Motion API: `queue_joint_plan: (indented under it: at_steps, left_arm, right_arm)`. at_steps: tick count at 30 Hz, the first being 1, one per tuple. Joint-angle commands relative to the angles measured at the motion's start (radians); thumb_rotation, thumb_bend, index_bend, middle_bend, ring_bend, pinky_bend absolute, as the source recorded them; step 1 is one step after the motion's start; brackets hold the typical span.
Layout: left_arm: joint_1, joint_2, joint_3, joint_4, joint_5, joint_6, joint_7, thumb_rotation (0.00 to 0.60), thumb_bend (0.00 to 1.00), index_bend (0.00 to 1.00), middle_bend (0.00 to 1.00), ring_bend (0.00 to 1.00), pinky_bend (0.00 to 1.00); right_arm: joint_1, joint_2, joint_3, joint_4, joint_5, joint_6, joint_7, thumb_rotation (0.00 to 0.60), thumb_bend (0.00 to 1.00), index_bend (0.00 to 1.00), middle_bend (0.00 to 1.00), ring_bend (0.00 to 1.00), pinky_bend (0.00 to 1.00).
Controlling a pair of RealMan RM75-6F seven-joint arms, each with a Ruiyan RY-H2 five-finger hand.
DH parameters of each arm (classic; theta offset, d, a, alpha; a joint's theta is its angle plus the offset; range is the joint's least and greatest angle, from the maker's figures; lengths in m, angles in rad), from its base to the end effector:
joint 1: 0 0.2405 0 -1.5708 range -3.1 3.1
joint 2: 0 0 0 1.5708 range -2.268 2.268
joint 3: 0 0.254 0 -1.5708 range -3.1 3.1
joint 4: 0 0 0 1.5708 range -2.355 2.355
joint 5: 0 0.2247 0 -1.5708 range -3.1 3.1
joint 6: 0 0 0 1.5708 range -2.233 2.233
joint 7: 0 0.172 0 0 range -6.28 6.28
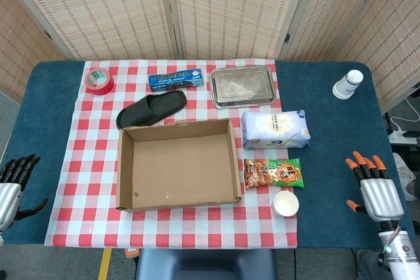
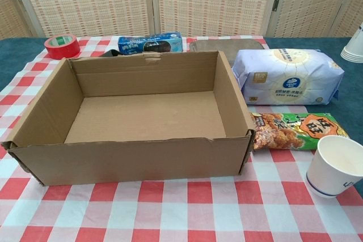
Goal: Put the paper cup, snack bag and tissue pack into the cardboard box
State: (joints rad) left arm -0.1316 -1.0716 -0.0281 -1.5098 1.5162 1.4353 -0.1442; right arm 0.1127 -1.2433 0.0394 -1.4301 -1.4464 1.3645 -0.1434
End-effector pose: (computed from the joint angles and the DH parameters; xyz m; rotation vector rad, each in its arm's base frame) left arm -0.3339 0.2228 0.1613 -1.4452 -0.9154 -0.8973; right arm -0.3520 -0.2179 0.1061 1.4794 -0.8510 0.6692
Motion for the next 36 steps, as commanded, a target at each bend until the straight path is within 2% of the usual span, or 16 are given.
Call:
queue_joint_plan:
  at_steps: [1,10,21,27,36]
  left_arm:
    - [0.001,0.0,0.0,0.0,-0.001,0.0,0.002,0.6,0.23,0.0,0.0,0.0,0.0]
    - [0.004,0.002,0.0,0.001,0.006,0.012,-0.005,0.6,0.22,0.0,0.0,0.0,0.0]
    - [0.008,0.009,-0.001,0.001,0.0,0.014,-0.018,0.6,0.23,0.0,0.0,0.0,0.0]
    - [0.002,0.005,0.005,-0.009,0.004,-0.001,0.01,0.6,0.23,0.0,0.0,0.0,0.0]
    - [0.003,0.006,0.0,-0.012,-0.007,-0.001,0.014,0.6,0.22,0.0,0.0,0.0,0.0]
  right_arm:
    - [-0.001,0.001,0.001,0.001,0.001,0.002,0.002,0.6,0.0,0.15,0.0,0.0,0.05]
    - [-0.001,0.006,0.0,-0.019,-0.009,0.013,-0.006,0.6,0.0,0.15,0.0,0.0,0.05]
    - [0.011,0.04,0.007,-0.111,-0.01,0.01,-0.073,0.6,0.0,0.15,0.0,0.0,0.05]
    - [0.035,0.081,0.005,-0.256,-0.049,0.005,-0.166,0.6,0.0,0.15,0.0,0.0,0.12]
    - [0.06,0.157,-0.005,-0.476,-0.055,-0.029,-0.332,0.6,0.0,0.15,0.0,0.0,0.13]
